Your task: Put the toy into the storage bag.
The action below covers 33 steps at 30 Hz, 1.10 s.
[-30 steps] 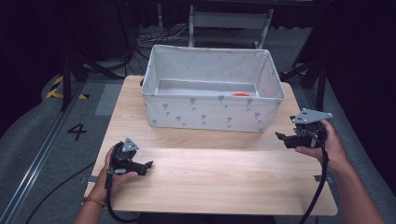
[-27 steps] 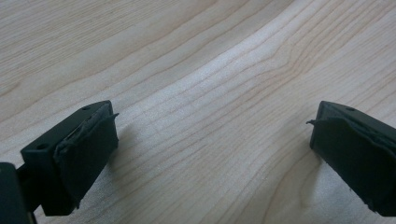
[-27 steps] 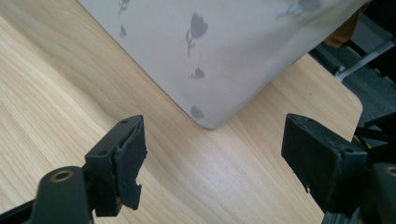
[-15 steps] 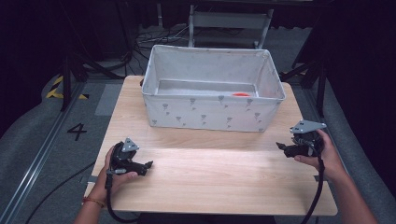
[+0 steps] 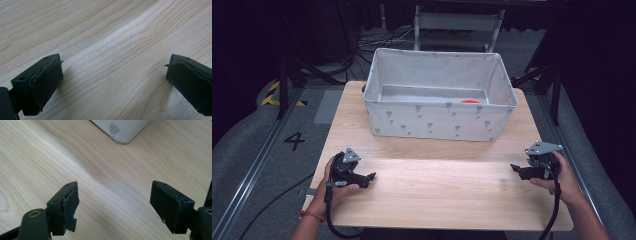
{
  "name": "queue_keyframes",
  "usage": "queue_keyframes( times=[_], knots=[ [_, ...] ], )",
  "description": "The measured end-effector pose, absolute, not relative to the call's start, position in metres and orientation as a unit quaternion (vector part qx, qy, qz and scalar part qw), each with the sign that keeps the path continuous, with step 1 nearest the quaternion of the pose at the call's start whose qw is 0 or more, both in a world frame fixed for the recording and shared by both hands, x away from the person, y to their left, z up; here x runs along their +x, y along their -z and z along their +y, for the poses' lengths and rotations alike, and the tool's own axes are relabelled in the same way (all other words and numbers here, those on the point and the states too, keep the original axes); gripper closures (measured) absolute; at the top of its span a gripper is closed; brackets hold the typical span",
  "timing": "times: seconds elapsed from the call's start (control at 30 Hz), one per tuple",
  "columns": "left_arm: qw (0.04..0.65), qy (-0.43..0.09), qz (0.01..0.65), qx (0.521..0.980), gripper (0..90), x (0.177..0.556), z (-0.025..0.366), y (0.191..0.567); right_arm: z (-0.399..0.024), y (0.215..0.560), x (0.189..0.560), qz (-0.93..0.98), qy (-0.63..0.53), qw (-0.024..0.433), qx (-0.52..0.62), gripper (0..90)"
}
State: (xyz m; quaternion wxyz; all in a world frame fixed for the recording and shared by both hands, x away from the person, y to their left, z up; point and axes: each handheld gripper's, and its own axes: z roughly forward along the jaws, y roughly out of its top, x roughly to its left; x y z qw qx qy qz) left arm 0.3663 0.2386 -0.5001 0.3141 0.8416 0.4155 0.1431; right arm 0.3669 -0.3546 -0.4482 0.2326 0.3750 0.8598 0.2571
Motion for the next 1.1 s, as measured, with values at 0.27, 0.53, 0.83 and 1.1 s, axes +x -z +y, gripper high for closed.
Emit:
queue_keyframes(
  times=[0.27,0.53,0.83,1.1],
  knots=[
    [0.314,-0.143,0.416,0.841,1.3,0.366,0.239,0.500,-0.361,0.464,0.355,0.855,-0.273,0.221,0.381,23.5],
    [0.314,-0.143,0.416,0.841,1.2,0.366,0.239,0.500,-0.370,0.482,0.341,0.852,-0.292,0.206,0.383,23.2],
    [0.314,-0.143,0.416,0.841,1.3,0.366,0.239,0.500,-0.382,0.496,0.325,0.836,-0.314,0.192,0.406,21.9],
    [0.314,-0.143,0.415,0.842,1.2,0.366,0.239,0.500,-0.400,0.505,0.313,0.806,-0.355,0.177,0.440,19.7]
  ],
)
